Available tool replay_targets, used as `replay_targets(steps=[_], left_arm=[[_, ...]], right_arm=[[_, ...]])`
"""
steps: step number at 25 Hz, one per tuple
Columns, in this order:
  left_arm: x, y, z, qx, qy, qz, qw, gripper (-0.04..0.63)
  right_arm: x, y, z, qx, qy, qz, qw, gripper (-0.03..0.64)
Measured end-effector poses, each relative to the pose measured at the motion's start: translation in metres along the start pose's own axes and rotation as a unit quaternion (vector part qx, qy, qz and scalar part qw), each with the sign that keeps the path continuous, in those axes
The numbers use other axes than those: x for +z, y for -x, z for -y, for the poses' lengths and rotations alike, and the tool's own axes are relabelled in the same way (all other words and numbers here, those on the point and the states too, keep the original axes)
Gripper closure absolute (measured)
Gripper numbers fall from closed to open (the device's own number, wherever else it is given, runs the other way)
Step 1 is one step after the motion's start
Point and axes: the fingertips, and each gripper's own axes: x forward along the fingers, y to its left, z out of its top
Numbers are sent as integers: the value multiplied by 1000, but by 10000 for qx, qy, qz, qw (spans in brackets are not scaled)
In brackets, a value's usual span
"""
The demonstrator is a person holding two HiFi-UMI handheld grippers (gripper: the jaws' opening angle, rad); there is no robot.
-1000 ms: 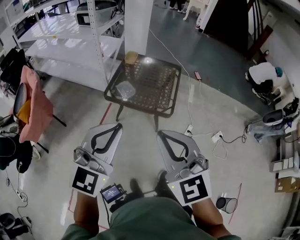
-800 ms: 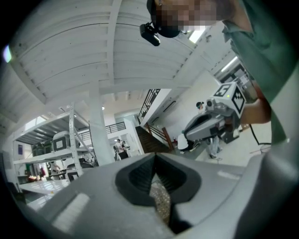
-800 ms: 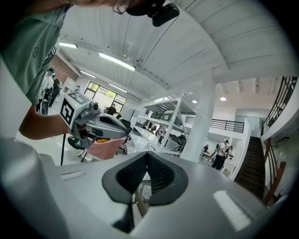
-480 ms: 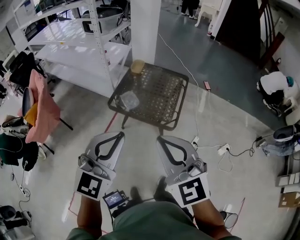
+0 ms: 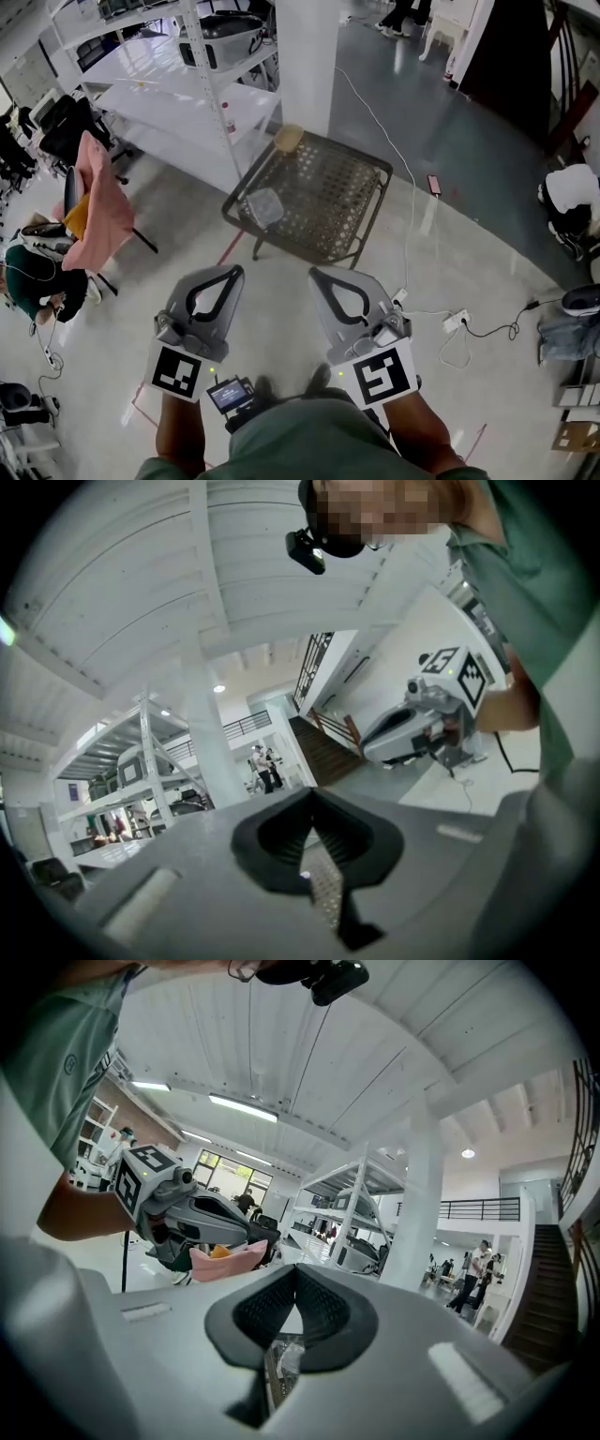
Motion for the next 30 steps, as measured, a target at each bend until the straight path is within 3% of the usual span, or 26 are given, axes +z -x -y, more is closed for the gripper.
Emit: replay_targets(steps=[11,16,24,30], left_arm=[[15,-7,7,344,56,-197,9992,594],[7,-8,-9,288,14,-158,9995,594],[-20,-25,-55,-83,-24,132,9999,594],[-42,-29,-120,-296,-83,311,9990,594]], right_arm=[[-2,9,17,254,-34,267,9993,612],[-2,-6,17,216,-35,170,9996,612],[-1,-55,19,-102,11,-71,9999,612],[16,-115,20,-342,16,-189,9992,612]])
